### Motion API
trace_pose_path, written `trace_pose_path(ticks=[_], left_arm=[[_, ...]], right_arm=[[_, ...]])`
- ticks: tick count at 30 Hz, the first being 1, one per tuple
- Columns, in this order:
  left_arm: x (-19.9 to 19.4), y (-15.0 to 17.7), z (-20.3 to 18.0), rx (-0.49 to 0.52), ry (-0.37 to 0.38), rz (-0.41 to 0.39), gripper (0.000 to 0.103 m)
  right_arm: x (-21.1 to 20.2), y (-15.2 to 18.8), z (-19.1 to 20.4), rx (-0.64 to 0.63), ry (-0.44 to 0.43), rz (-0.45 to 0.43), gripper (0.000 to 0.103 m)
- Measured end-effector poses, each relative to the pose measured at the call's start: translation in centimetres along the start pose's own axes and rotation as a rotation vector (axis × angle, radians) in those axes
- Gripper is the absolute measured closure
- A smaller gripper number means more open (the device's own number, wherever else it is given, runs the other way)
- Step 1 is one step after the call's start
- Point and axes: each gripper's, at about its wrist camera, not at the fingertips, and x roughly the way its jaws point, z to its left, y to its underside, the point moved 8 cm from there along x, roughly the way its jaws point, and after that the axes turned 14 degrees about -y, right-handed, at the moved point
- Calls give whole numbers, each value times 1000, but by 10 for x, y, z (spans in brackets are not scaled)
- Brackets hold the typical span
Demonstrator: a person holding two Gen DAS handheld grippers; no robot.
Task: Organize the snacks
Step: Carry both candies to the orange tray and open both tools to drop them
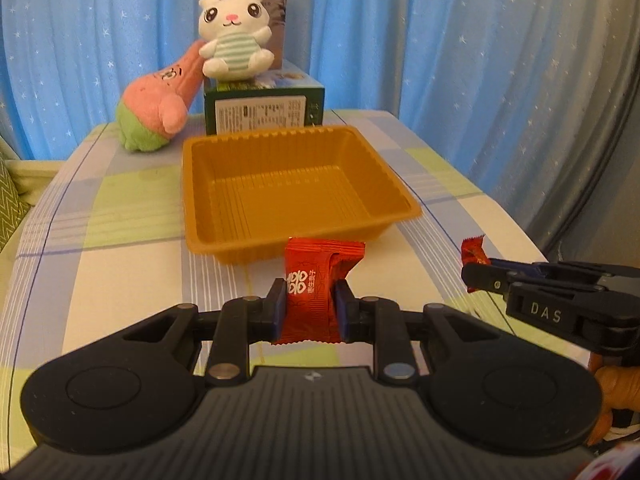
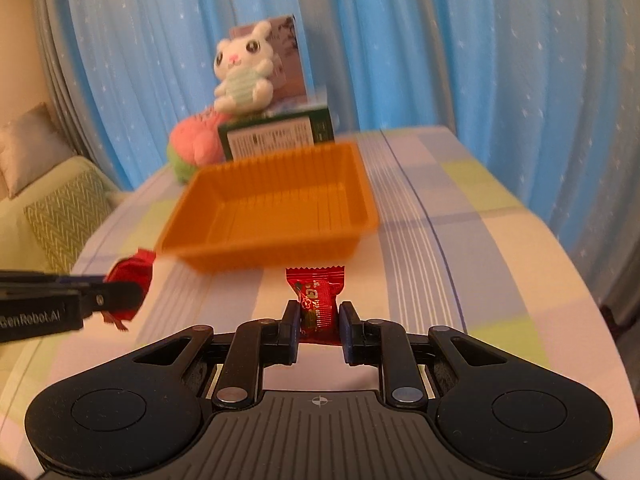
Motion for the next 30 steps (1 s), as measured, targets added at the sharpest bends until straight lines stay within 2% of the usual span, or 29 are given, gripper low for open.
trace_pose_path(ticks=[6, 11, 17, 24, 26, 30], left_arm=[[34, -39, 10, -46, -17, -40, 81], [69, -54, 18, -85, -39, -42, 81], [106, -55, 33, -132, -44, -27, 81], [135, -59, 36, -179, -23, -18, 80], [140, -60, 38, -186, -26, -18, 73], [143, -53, 40, -180, -35, -3, 71]], right_arm=[[39, -46, -5, -13, -19, -48, 82], [77, -63, -15, 15, -46, -48, 82], [119, -68, -22, 40, -80, 0, 82], [148, -70, -30, 62, -99, 32, 82], [155, -70, -32, 79, -114, 42, 82], [162, -63, -39, 115, -124, 70, 82]])
